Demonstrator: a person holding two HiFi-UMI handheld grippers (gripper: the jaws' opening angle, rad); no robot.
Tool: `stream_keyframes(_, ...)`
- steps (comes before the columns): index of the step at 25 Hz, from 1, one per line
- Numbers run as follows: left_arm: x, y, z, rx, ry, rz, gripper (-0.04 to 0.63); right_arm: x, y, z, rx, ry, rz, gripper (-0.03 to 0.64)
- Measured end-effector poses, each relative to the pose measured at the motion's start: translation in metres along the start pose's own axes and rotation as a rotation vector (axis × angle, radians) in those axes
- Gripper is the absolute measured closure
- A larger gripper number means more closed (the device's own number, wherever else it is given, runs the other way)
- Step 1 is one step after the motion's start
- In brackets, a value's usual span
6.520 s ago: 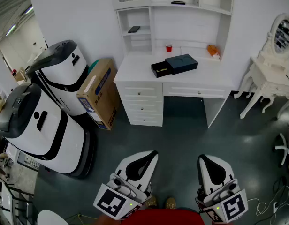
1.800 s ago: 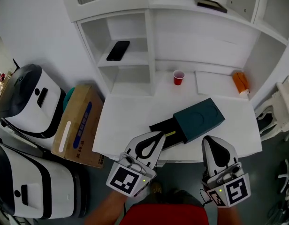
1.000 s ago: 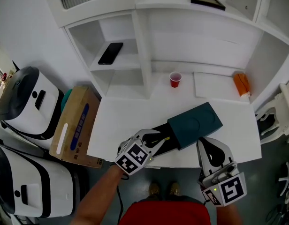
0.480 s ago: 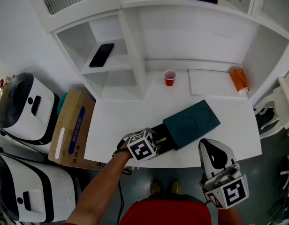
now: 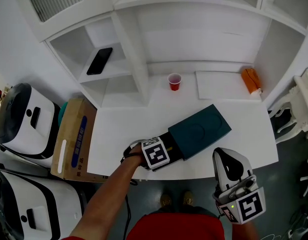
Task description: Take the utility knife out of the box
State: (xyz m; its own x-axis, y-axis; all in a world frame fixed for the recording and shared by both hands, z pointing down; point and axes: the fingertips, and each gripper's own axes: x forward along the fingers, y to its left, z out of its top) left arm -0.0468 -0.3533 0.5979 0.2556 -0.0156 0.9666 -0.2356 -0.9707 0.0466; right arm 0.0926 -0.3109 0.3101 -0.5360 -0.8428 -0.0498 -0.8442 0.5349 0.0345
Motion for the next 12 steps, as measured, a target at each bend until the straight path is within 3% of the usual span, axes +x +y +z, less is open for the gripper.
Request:
stream_keyframes(8, 0.006, 0.005, 0.0, -0.063, 0.071, -0.041, 0.407, -0.003, -0.01, -0.005, 0.025, -0.005, -0.009, 0.614)
stream_keyframes(12, 0.005, 0.005, -0.001, -0.065, 0.07, -0.048, 0.44, -0.005, -0.017, -0.007, 0.032, -0.005, -0.019, 0.614)
